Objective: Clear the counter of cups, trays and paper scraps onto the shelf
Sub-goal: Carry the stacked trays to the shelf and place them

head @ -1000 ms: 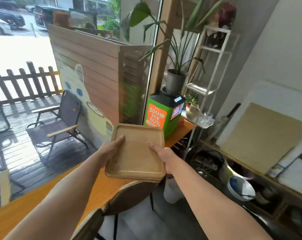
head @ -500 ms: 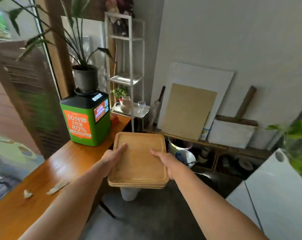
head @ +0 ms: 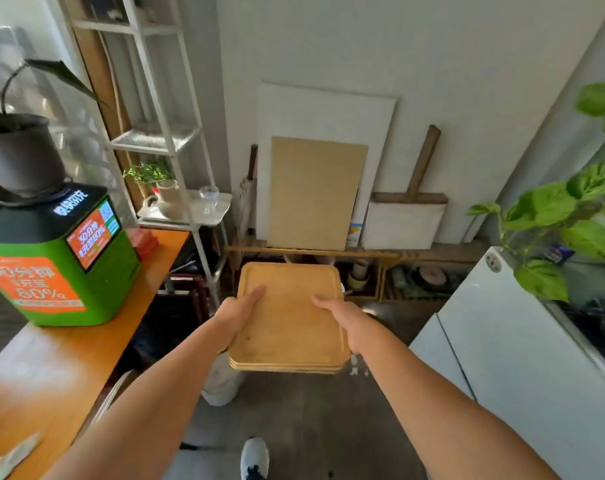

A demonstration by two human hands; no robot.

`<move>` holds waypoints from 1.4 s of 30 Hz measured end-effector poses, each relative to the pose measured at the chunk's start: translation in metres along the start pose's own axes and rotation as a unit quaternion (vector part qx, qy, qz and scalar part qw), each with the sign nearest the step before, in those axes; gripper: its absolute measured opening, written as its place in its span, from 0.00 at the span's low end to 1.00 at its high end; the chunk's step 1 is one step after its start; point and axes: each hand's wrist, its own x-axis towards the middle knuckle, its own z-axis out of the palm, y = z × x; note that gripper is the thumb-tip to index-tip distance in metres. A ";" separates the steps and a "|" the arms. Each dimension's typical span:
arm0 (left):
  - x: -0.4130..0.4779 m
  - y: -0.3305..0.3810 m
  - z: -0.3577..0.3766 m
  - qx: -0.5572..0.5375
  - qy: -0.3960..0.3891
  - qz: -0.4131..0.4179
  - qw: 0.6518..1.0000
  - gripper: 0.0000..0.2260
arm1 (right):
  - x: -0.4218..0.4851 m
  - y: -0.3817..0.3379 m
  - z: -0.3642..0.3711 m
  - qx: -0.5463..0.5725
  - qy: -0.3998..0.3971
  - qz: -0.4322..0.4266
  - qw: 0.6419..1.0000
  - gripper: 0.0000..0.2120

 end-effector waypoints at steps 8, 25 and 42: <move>0.127 0.078 0.040 0.103 -0.015 0.033 0.994 0.40 | 0.094 -0.084 -0.026 0.017 0.055 0.019 0.998 0.31; 0.333 0.223 0.050 0.230 0.028 0.029 0.972 0.44 | 0.282 -0.256 -0.028 0.037 0.009 0.022 0.999 0.30; 0.487 0.353 0.017 0.019 0.228 -0.037 0.973 0.41 | 0.501 -0.488 0.024 -0.164 -0.160 -0.001 0.973 0.36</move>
